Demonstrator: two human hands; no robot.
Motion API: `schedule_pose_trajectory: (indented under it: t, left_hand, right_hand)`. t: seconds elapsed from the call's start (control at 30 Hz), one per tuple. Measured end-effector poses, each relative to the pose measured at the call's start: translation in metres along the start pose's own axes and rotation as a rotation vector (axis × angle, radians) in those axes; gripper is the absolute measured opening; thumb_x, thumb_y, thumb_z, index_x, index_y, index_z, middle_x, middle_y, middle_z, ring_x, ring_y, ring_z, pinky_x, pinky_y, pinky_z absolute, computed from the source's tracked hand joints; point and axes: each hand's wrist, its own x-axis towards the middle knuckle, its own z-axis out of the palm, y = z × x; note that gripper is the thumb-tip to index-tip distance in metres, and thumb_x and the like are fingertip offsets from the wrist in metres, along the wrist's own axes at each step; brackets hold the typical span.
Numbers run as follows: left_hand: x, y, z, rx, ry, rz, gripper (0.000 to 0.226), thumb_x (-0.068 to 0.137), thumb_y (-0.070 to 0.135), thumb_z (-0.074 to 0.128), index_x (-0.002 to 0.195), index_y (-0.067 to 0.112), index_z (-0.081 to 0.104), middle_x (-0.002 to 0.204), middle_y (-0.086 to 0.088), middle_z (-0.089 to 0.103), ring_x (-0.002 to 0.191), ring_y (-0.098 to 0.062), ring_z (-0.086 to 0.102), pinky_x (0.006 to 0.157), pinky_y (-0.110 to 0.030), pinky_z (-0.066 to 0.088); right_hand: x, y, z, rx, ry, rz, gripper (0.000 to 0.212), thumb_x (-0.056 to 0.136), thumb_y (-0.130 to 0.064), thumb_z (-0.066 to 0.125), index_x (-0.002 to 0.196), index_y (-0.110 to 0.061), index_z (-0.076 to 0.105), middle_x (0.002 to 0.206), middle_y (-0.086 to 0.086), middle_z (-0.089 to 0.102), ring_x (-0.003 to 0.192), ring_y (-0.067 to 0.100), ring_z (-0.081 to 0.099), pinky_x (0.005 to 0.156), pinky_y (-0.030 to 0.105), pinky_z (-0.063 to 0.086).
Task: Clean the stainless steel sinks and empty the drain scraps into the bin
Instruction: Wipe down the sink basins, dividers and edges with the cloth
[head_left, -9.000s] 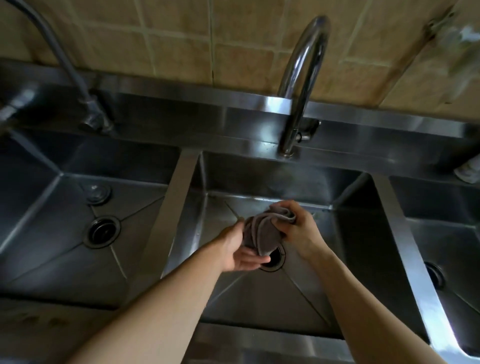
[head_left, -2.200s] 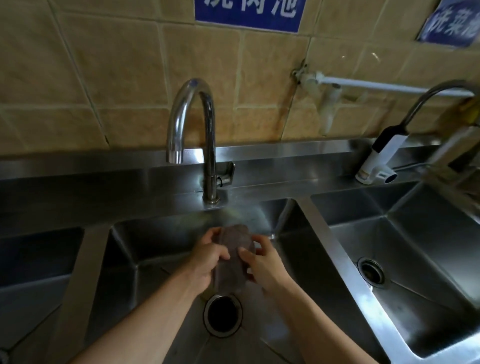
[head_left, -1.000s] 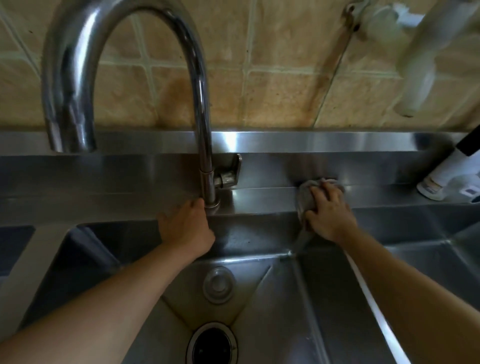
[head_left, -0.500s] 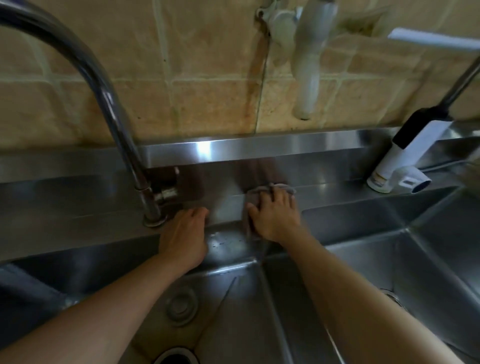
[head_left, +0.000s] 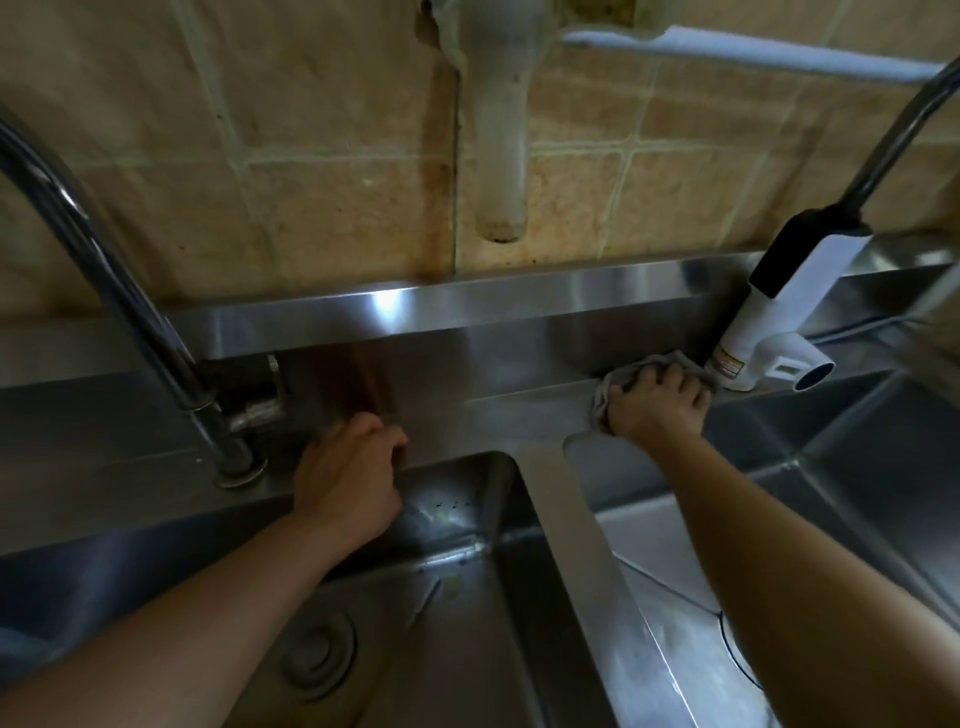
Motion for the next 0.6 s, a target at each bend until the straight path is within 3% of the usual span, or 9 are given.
schedule_pose_trajectory:
  t: [0.23,0.37,0.43,0.5,0.6]
  left_hand:
    - [-0.005,-0.011,-0.006,-0.028,-0.073,0.066,0.065,0.08,0.009,0.057,0.14,0.027,0.041,0.143,0.007,0.033,0.131,-0.016,0.031,0.101,-0.033,0.034]
    - [-0.015,-0.019,-0.011,-0.093,-0.139,0.088,0.067,0.08,0.008,0.056,0.143,0.021,0.037,0.15,0.003,0.028,0.138,-0.018,0.027,0.109,-0.036,0.032]
    - [-0.028,-0.027,-0.014,-0.122,-0.11,0.079,0.063,0.081,0.008,0.056,0.141,0.02,0.04,0.147,0.003,0.033,0.134,-0.018,0.032,0.108,-0.034,0.032]
    - [-0.042,-0.04,-0.018,-0.138,-0.067,0.069,0.055,0.082,0.01,0.057,0.135,0.02,0.045,0.14,0.002,0.04,0.128,-0.018,0.037,0.104,-0.032,0.035]
    - [-0.058,-0.072,-0.025,-0.18,0.024,0.018,0.046,0.083,0.011,0.059,0.126,0.021,0.05,0.129,0.004,0.043,0.121,-0.016,0.039,0.096,-0.029,0.038]
  right_hand:
    - [-0.099,-0.094,0.025,-0.012,0.048,-0.392,0.065,0.095,-0.046,0.036,0.146,-0.006,0.026,0.152,0.025,0.017,0.14,0.041,0.013,0.116,0.05,0.005]
    - [-0.101,-0.086,0.029,0.027,0.038,-0.596,0.06,0.094,-0.048,0.03,0.146,-0.017,0.028,0.153,0.019,0.017,0.141,0.034,0.015,0.118,0.043,0.007]
    - [-0.086,-0.069,0.026,0.067,0.075,-0.519,0.054,0.096,-0.042,0.037,0.144,-0.018,0.033,0.153,0.017,0.017,0.141,0.033,0.018,0.117,0.041,0.013]
    - [-0.072,-0.058,0.018,0.099,0.074,-0.308,0.052,0.096,-0.04,0.04,0.142,-0.016,0.037,0.152,0.018,0.017,0.14,0.036,0.02,0.116,0.043,0.014]
    - [-0.081,-0.083,0.018,0.113,0.039,-0.154,0.057,0.095,-0.043,0.04,0.142,-0.012,0.037,0.15,0.021,0.02,0.139,0.038,0.019,0.115,0.046,0.012]
